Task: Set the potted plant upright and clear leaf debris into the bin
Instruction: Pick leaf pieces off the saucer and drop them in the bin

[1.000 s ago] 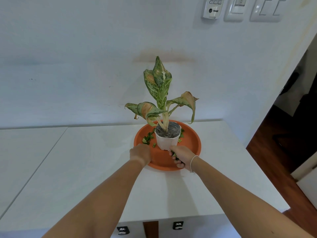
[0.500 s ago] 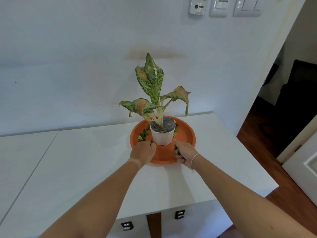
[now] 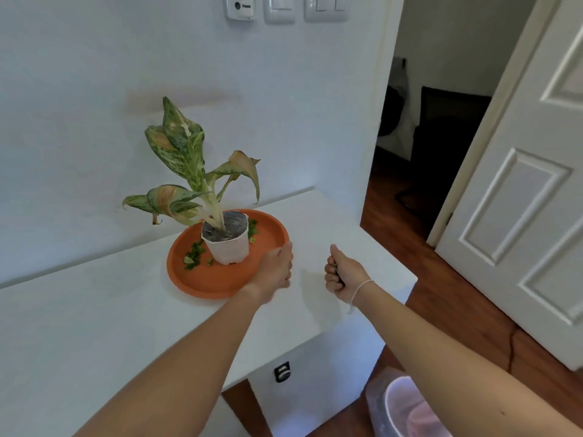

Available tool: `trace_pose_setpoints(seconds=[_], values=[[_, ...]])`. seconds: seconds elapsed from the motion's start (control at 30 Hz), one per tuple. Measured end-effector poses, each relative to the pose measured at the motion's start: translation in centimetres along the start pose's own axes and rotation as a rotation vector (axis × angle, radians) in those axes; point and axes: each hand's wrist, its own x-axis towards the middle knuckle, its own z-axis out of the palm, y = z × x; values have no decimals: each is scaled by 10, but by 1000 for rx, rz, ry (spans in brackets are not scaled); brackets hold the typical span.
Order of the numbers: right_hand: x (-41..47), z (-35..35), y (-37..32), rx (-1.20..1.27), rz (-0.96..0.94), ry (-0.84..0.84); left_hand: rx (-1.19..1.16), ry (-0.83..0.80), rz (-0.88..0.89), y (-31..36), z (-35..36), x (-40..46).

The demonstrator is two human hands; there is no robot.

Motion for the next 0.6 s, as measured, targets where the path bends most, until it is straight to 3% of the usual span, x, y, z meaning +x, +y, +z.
trace_pose_setpoints(seconds=[0.3,0.6], values=[[-31,-133,-49,59,-101,159,-82,-160,-55,24,145,11],[-38,-276,-68,144,-26,314,-226,-309,-234,7,289,11]])
